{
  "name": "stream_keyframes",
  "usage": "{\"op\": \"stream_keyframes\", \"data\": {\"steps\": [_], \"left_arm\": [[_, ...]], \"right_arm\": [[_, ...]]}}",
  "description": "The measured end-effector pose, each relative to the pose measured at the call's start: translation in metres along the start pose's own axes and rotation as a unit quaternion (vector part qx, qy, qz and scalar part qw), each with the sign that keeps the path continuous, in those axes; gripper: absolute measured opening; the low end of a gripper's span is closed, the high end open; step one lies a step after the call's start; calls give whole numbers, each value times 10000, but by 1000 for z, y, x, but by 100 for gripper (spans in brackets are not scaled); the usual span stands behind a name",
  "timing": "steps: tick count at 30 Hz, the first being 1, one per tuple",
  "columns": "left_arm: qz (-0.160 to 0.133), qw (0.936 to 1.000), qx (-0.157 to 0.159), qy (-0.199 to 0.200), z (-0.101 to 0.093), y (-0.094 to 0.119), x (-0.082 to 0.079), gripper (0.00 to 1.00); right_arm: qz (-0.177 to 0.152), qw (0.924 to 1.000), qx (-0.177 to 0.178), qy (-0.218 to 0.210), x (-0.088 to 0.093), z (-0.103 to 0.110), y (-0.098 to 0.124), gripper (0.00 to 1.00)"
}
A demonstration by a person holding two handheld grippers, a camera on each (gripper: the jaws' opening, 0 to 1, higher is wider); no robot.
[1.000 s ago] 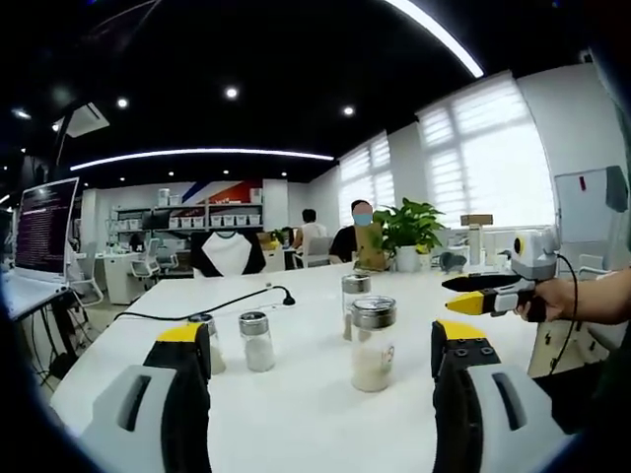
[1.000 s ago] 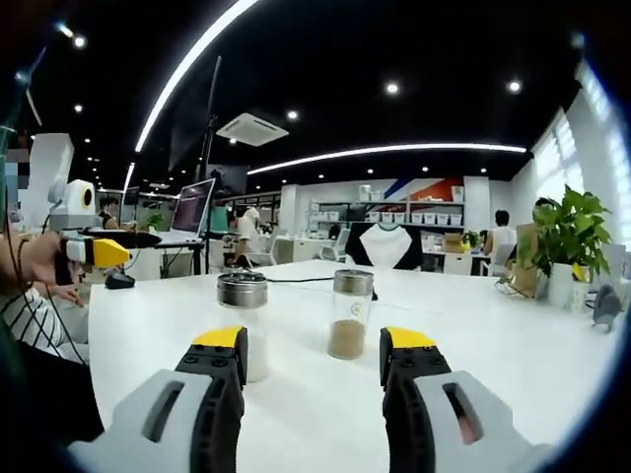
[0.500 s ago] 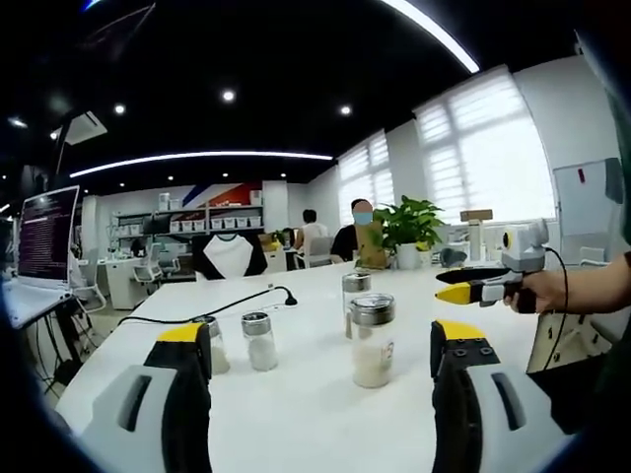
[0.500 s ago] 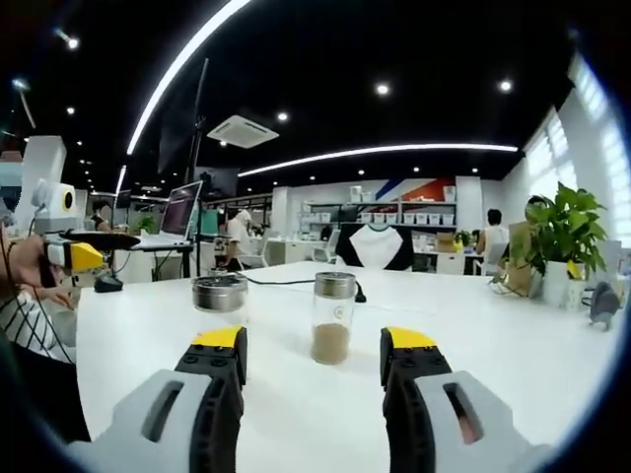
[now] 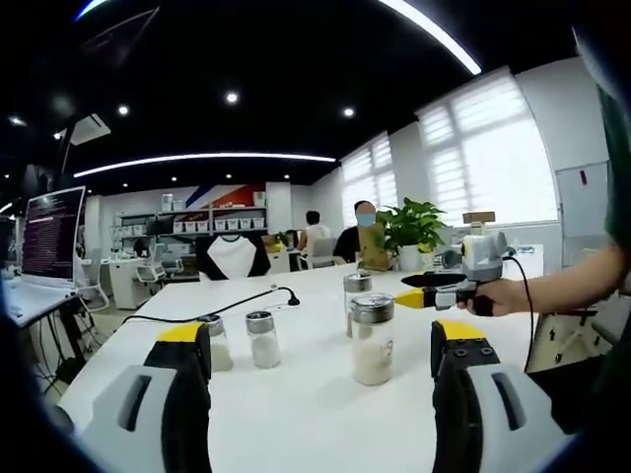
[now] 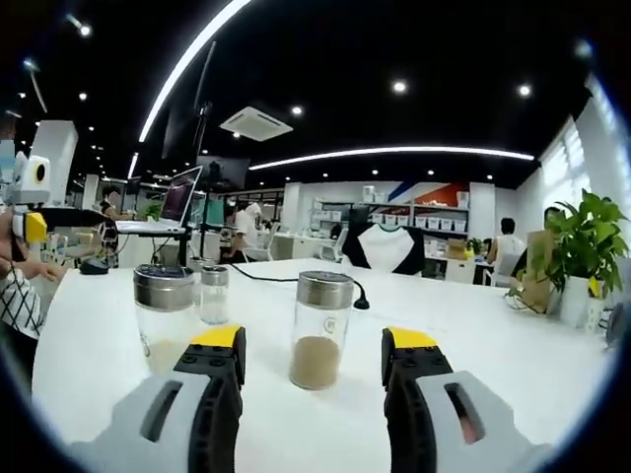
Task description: Rotate the seasoning bottle until the label or dispensing opening points toward the visible target arrow and the bottle remains upright within the marked orientation range
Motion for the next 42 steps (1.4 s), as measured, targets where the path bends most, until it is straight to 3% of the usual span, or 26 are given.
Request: {"op": "stream_keyframes", "data": {"steps": [3,5,11,14,22,27,42], "left_arm": [[52,10000,16,23,-1,1,3,97],[60,10000,-10,-12,-1,1,3,97],[22,10000,-3,23,-3,1,0,97],[23,10000,33,40,-5,0,-1,97],[-15,10000,51,-2,-8,-1,-6,97],[25,10000,75,-2,-10,-1,-3,97],[41,9999,68,77,-11,0,1,97]], "right_arm": [[-63,10000,-54,38,3,-4,-16,56],[-246,9995,-86,-175,4,-6,-26,56],[-125,9998,-31,-138,14,-10,-49,56],[-406,9987,-48,-314,13,-12,-58,55],[-323,9991,-100,-249,20,-9,-77,47],[-224,9995,-46,-210,20,-15,-82,39],[-142,9992,-218,-315,20,-14,-72,38]]}}
Point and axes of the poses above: the point that each gripper's makers call its tool centre point, and the gripper's own axes: y roughly backward along the fingers, z roughly to its left, x roughly out of its underside, the point moved 4 cm from there along y, roughly backward along the fingers, and after that the axes turned 6 degrees about y, right-handed, at the moved point
